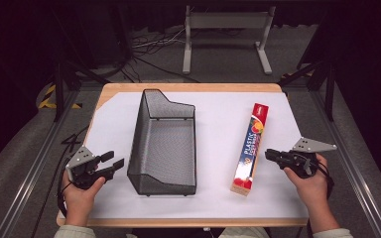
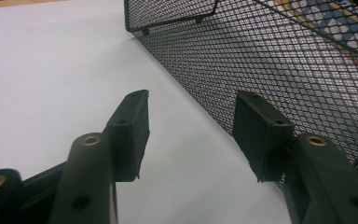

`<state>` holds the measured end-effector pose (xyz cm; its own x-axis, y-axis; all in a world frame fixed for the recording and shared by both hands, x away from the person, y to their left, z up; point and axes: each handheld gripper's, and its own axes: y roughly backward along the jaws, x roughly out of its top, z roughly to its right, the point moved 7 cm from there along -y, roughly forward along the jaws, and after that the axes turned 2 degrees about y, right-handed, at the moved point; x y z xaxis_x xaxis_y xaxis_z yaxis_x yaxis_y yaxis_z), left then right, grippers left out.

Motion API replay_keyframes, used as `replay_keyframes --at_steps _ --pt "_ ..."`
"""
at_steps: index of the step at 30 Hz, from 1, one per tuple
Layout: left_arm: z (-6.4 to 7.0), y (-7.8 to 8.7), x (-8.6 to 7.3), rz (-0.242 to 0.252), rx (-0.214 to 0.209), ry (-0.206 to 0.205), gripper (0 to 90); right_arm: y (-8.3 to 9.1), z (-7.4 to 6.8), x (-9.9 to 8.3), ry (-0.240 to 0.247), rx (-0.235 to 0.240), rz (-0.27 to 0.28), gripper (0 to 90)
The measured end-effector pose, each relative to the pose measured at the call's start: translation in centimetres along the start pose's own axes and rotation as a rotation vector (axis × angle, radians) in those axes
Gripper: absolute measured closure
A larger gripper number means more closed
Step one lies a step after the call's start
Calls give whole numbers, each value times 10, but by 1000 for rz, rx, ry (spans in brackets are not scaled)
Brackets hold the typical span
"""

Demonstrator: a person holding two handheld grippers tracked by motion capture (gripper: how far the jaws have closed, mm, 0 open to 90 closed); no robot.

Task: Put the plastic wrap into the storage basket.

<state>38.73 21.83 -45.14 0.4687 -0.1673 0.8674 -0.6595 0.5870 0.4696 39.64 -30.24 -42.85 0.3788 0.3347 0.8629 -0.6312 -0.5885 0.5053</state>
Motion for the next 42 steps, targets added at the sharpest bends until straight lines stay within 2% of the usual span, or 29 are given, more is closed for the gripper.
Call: replay_keyframes --at_steps 5,8,10,16,17,21,25,31,35,38,39,42 --pt "-3 1 0 11 11 19 401 -2 -12 12 32 28 -25 755" --pt "-4 0 0 7 23 20 378 -6 -21 20 65 51 -68 722" --pt "-4 -1 -1 3 24 23 366 -9 -24 25 65 70 -82 688" --pt "-3 -2 -2 -7 31 11 355 -18 -35 43 90 104 -140 677" --pt "-3 -2 -3 -10 36 4 352 -22 -40 49 107 110 -160 680" --pt "-4 -1 -5 -17 40 2 350 -29 -46 55 118 132 -189 716" --pt "-6 -1 -7 -25 51 3 344 -42 -53 60 113 169 -273 823" --pt "-6 -1 -8 -28 57 0 344 -55 -59 62 139 182 -362 895" --pt "-7 0 -8 -25 59 3 344 -64 -61 63 142 170 -392 900" --pt "-8 0 -9 -26 62 1 343 -68 -63 61 148 183 -404 900" --pt "-8 0 -9 -27 63 1 342 -73 -68 57 148 221 -435 900" --pt "-8 0 -9 -28 64 2 342 -79 -72 48 170 224 -487 900"
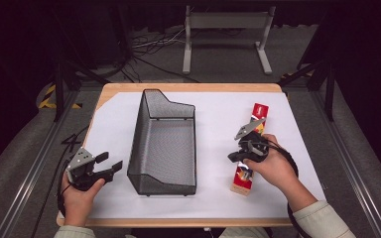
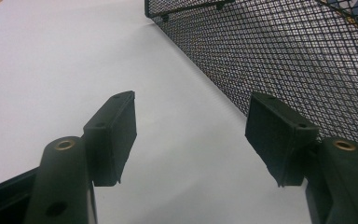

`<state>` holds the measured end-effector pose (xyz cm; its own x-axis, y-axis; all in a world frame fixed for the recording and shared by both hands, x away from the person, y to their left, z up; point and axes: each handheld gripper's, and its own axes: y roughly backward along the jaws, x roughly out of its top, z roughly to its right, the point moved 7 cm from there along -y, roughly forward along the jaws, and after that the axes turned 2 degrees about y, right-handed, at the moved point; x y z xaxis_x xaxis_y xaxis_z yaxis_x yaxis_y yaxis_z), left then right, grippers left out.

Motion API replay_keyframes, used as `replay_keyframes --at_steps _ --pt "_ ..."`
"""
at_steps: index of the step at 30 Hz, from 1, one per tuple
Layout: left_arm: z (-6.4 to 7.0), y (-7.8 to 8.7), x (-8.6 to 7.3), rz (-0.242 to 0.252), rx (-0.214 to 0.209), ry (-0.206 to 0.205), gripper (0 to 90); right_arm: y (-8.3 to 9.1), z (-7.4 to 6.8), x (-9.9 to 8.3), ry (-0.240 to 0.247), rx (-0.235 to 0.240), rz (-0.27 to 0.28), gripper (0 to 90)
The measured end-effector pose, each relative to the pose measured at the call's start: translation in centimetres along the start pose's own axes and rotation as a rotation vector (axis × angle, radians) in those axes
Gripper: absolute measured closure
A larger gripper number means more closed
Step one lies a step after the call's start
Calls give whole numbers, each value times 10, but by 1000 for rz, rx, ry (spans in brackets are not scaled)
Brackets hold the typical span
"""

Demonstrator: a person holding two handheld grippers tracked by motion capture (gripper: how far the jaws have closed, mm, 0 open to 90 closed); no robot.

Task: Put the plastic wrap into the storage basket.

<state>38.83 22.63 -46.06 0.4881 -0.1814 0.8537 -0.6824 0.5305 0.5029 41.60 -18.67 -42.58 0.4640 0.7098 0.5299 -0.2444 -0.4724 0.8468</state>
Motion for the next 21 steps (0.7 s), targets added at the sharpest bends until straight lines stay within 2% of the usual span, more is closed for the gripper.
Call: replay_keyframes --at_steps 10,17,21 --pt "0 -2 -2 -12 3 -3 338 -30 -10 -14 6 38 -120 900" --pt "-1 -1 -2 -12 3 0 334 -32 -12 -14 30 20 -168 900" --pt "-1 0 -3 -10 5 -1 333 -30 -16 -17 43 30 -207 900"
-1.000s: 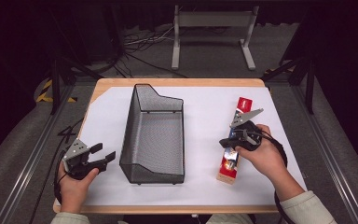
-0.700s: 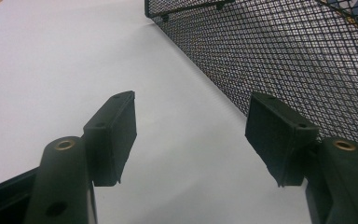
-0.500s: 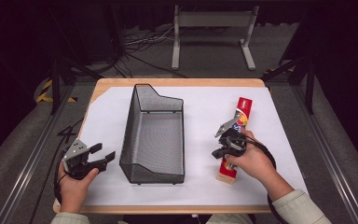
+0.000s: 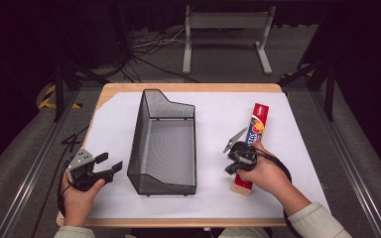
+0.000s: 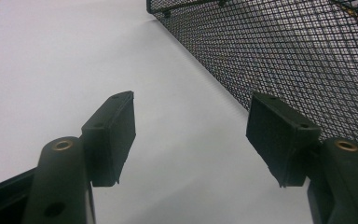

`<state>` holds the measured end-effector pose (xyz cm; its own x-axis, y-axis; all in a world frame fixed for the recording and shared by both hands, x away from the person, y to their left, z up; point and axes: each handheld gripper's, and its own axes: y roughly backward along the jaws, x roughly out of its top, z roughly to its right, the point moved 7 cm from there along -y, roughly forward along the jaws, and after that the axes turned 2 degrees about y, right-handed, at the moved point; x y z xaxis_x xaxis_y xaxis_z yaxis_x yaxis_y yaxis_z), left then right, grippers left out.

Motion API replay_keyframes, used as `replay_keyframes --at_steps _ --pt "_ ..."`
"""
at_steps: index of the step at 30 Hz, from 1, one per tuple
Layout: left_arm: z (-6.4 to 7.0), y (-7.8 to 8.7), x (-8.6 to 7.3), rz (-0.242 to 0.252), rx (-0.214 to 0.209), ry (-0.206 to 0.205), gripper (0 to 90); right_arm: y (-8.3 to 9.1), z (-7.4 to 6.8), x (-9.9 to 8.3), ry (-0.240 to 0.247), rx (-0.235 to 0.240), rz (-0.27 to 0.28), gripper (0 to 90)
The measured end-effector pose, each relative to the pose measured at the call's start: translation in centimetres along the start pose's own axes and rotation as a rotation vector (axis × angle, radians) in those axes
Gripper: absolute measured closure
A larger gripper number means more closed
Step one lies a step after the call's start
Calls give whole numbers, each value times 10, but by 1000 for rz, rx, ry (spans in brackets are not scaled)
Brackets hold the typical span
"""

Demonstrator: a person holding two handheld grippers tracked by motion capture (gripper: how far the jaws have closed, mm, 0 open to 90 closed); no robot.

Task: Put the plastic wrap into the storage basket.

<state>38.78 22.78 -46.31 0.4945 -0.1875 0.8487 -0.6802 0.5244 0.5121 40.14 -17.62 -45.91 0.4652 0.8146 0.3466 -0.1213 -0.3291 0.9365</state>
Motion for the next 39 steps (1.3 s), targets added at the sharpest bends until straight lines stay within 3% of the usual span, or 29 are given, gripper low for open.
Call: replay_keyframes --at_steps 6,18,23,24,28,30,32,33,35,37,39 --pt "-1 -1 0 0 1 7 331 6 0 -14 0 -7 -54 900" --pt "-1 -3 1 0 1 12 327 20 4 -50 -70 19 -76 900" --pt "-1 -5 0 -8 1 8 316 26 8 -66 -122 26 -89 900" --pt "0 -6 0 -9 3 9 314 26 9 -68 -140 34 -68 900" --pt "0 -6 0 -9 10 5 307 28 9 -66 -132 37 -38 900" --pt "-1 -6 -1 -9 14 10 298 32 12 -62 -132 40 22 900" --pt "-2 -6 -2 -9 19 14 293 42 19 -57 -139 12 95 900" --pt "-2 -6 -2 -9 19 14 292 42 19 -57 -139 12 95 900" --pt "-3 -7 -3 -12 24 11 290 53 30 -54 -157 -38 171 900" --pt "-2 -7 -4 -11 28 11 284 67 48 -52 -213 -107 265 900" --pt "-3 -7 -4 -9 29 11 281 71 54 -52 -235 -127 293 900"
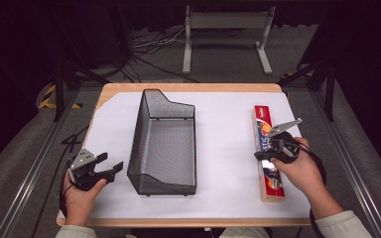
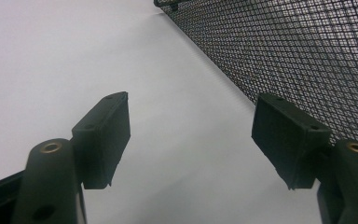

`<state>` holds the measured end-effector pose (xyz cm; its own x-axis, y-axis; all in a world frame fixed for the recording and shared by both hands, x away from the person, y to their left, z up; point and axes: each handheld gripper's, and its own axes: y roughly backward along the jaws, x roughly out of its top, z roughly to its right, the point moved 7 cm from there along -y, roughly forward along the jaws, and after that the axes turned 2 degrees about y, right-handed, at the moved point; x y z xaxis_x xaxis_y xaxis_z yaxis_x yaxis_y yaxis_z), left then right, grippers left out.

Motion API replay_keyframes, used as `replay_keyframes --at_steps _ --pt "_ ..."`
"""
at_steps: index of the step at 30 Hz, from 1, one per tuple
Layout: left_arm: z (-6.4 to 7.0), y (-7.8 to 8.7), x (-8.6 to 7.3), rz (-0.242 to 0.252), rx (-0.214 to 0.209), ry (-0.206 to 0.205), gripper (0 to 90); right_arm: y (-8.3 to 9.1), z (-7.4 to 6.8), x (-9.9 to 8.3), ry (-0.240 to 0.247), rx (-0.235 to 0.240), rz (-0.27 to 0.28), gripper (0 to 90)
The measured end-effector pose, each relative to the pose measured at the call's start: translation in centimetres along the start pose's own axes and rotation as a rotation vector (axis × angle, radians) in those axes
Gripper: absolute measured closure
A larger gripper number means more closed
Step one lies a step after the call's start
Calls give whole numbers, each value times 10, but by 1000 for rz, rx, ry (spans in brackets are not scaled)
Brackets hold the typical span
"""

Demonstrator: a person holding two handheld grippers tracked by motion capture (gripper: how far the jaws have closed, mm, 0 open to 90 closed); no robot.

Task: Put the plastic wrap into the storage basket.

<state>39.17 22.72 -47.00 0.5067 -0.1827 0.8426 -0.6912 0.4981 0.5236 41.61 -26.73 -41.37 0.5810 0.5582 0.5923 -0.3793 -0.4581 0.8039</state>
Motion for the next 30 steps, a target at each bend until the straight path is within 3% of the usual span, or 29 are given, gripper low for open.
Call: replay_keyframes --at_steps 2,7,10,12,14,19,22,30 --pt "-1 0 -1 2 4 3 274 5 18 5 -59 -64 55 900" --pt "-1 2 -2 0 6 9 269 5 50 8 -129 -166 67 900" --pt "-2 3 -3 -1 9 9 268 2 72 9 -152 -230 40 884" --pt "-2 3 -4 -2 11 11 268 -3 88 8 -138 -304 -2 891" --pt "-2 4 -6 -7 11 14 268 -9 100 6 -155 -336 -30 895" --pt "-3 8 -10 -12 22 13 268 -22 120 6 -213 -345 -59 900" --pt "-4 10 -12 -14 27 17 268 -26 127 8 -219 -357 -70 900" --pt "-4 10 -12 -15 25 18 268 -30 125 22 -194 -335 -47 900"
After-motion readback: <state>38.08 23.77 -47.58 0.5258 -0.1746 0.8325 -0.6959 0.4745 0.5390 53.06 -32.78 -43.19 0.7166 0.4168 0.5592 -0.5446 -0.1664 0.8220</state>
